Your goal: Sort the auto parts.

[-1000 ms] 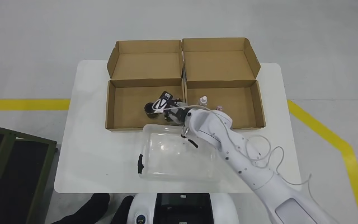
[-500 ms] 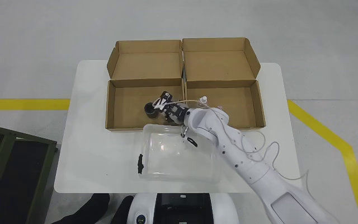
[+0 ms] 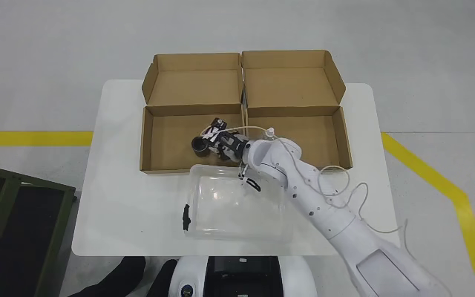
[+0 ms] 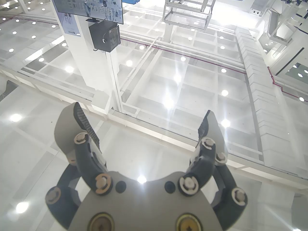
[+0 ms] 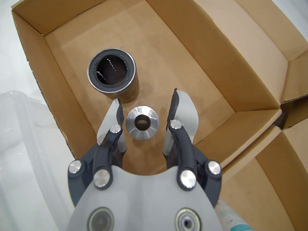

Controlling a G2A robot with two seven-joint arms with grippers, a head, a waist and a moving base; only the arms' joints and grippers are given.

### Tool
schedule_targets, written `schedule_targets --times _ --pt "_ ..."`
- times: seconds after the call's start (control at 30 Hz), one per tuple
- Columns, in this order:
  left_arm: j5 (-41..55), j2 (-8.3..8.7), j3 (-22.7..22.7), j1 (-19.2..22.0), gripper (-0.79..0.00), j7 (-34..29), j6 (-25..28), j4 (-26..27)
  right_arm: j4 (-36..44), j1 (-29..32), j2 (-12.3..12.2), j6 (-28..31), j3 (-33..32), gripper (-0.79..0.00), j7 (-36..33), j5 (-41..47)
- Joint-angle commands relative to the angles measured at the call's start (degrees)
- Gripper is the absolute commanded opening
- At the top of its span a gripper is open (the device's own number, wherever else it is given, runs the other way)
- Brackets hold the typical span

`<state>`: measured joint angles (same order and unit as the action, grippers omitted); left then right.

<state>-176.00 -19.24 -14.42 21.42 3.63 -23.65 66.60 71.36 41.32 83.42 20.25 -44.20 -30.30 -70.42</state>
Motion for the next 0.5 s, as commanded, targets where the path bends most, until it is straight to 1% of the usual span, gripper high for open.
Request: schedule_targets --times 0.0,0.23,0.47 --pt "0.0 0.00 0.0 0.0 0.000 0.0 0.0 0.0 0.3 0.0 0.0 0.1 -0.2 -0.416 -0.1 -0.1" --pt "0.0 0.00 0.0 0.0 0.000 0.0 0.0 0.0 5.8 1.8 -0.6 1.5 -2.0 -0.406 -0.2 -1.2" --pt "0.0 0.00 0.0 0.0 0.000 0.0 0.0 0.0 16.5 7.4 -2.4 4.5 -6.6 -0.409 -0.6 -1.8"
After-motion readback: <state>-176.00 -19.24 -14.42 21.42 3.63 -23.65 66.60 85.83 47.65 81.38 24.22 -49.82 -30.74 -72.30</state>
